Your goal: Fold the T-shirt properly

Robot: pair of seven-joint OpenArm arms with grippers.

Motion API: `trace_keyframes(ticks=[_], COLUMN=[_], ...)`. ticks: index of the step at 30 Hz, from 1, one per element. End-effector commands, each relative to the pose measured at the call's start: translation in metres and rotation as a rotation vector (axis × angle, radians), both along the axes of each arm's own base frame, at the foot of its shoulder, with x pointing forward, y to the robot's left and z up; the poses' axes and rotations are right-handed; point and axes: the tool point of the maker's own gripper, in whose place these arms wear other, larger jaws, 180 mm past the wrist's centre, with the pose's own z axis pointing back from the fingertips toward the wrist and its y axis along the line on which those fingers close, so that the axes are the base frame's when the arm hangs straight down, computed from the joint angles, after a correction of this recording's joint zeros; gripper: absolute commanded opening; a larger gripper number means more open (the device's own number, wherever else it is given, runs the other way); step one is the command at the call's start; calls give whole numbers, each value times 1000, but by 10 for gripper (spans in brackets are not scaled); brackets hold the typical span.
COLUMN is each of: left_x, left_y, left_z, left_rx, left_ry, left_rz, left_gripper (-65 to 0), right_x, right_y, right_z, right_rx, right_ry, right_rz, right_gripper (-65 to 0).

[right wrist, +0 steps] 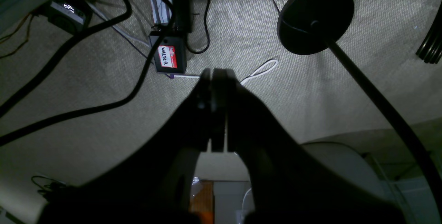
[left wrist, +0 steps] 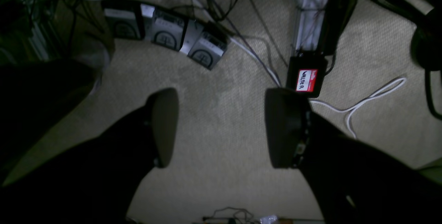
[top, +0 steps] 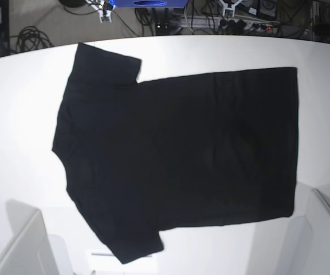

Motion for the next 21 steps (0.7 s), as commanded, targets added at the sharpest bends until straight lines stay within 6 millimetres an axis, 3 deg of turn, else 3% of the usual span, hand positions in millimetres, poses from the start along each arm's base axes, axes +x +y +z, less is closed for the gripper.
trace_keyframes(ticks=[1,5,10,21], left_x=[0,-2,-3,2], left_y=[0,-1,-1,3], left_z=[1,3,3,3], left_rx=[2,0,-1,5], left_ry=[-13,-28,-29,-38], left_rz=[-3,-7,-7,-11], left_gripper=[-290,-402,-650,-650], right_x=[-7,-17,-22,-8], right_y=[-5,-6,-8,-8], right_z=[1,2,2,1], right_rx=[-13,-14,-20,-22], right_ry=[8,26,98,109], right_rz=[2,7,7,6], right_gripper=[-650,-650,-650,-650])
